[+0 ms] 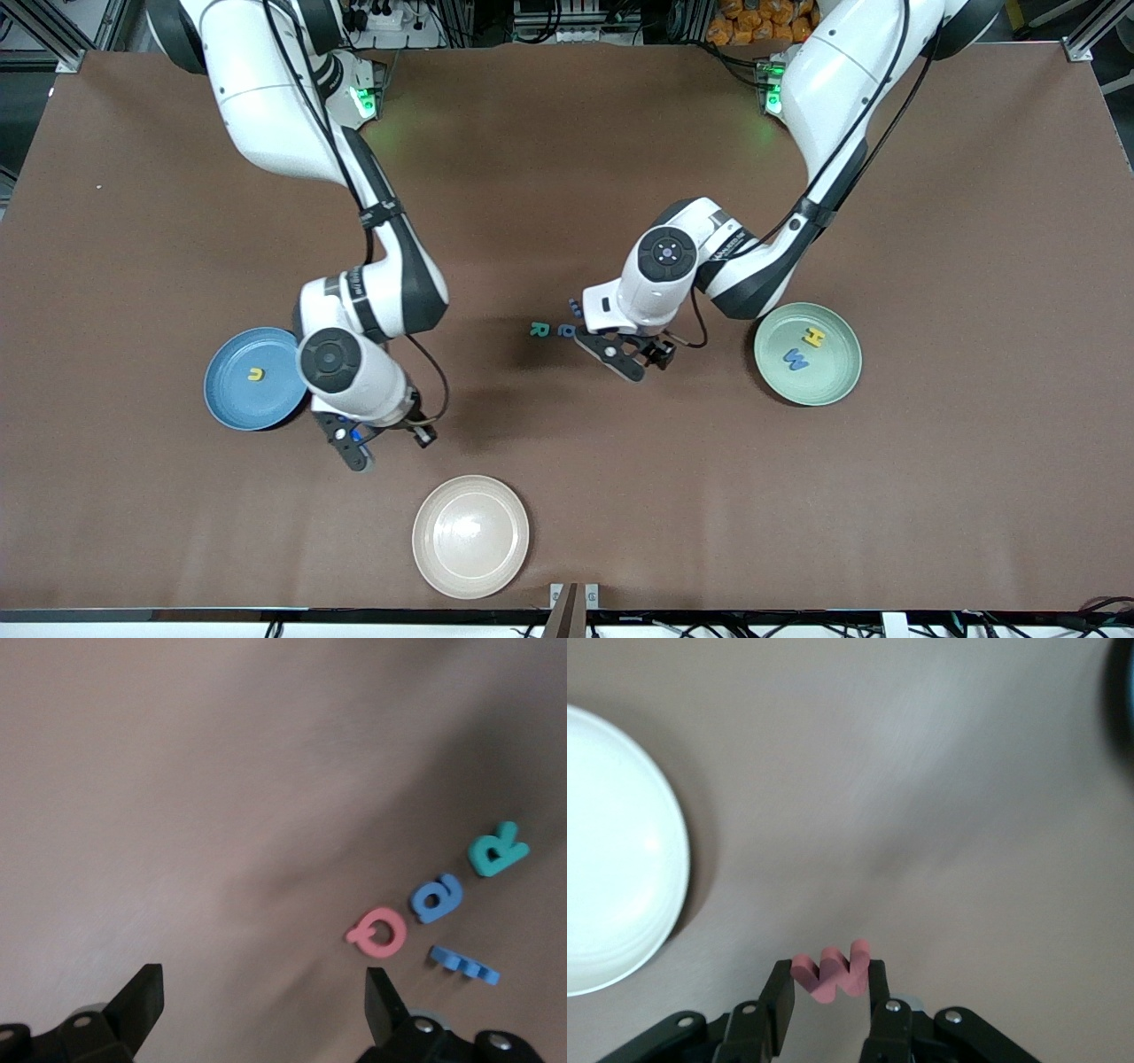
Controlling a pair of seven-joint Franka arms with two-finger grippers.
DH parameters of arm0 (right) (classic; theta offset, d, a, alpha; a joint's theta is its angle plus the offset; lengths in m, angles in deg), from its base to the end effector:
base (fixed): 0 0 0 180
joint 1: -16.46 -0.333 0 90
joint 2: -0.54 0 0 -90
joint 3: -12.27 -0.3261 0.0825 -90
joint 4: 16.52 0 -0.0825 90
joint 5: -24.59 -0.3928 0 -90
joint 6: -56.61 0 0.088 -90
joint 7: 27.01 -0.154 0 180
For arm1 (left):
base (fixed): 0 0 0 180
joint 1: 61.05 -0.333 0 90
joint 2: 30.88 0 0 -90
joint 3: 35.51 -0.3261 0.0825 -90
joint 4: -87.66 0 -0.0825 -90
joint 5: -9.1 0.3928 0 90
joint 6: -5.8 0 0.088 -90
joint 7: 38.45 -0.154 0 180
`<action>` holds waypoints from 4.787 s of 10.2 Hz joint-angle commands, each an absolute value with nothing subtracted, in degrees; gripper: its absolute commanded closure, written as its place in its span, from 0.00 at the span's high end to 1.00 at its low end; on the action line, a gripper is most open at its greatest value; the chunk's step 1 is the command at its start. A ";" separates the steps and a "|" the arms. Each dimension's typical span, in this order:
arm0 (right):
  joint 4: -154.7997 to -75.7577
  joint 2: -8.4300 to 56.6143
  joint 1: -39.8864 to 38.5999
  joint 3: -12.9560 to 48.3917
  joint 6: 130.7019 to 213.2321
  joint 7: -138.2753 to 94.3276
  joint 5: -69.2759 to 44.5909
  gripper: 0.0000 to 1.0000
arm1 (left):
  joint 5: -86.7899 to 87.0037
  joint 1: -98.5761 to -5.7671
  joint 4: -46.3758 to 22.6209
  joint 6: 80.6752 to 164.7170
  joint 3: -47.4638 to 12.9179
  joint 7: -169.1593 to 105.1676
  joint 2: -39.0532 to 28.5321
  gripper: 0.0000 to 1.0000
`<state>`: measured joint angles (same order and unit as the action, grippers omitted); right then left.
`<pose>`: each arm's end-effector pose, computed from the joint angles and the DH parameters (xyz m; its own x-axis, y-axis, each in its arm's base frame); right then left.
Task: Sort upper and lower case letters into plates
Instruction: 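Grasp the pink w with the right gripper while the left gripper reaches letters, then drop the w onto the blue plate while the left gripper grasps pink q, then carry the pink q with the left gripper over the green plate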
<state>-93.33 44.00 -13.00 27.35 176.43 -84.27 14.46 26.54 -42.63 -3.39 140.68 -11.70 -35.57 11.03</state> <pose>0.7156 0.2379 0.2445 0.7215 -0.6917 0.0312 -0.6920 -0.7219 -0.0019 0.5674 -0.4507 0.1969 0.7069 -0.6993 0.1057 -0.7059 -0.7070 0.0430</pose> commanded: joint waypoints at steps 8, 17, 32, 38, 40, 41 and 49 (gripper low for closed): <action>-119.70 26.64 -3.41 32.04 180.44 -48.71 23.36 0.00 | 37.73 -36.00 -2.87 143.77 -12.31 -59.33 15.33 1.00; -119.53 27.08 -2.62 32.04 180.19 -49.15 23.54 1.00 | 41.62 -36.18 -3.22 148.53 -12.48 -62.27 18.42 1.00; -119.27 27.08 -3.14 31.87 179.66 -49.42 23.36 1.00 | 40.48 -36.96 -3.04 144.50 -13.19 -59.63 17.64 0.20; -118.65 26.99 -7.35 28.37 180.35 -49.42 22.22 1.00 | 37.67 -39.95 -2.96 136.50 -12.57 -59.80 13.60 0.17; -117.51 27.00 -10.42 25.29 180.45 -49.50 20.99 1.00 | 37.49 -40.57 -2.87 135.09 -12.40 -59.80 12.54 0.17; -117.51 27.17 -13.22 25.10 181.06 -49.51 20.99 1.00 | 37.40 -40.83 -3.13 133.69 -12.48 -60.33 11.40 0.17; -106.20 41.57 -32.05 24.92 187.04 -59.42 16.77 1.00 | 33.89 -65.58 -12.86 123.40 -8.27 -71.48 3.50 0.11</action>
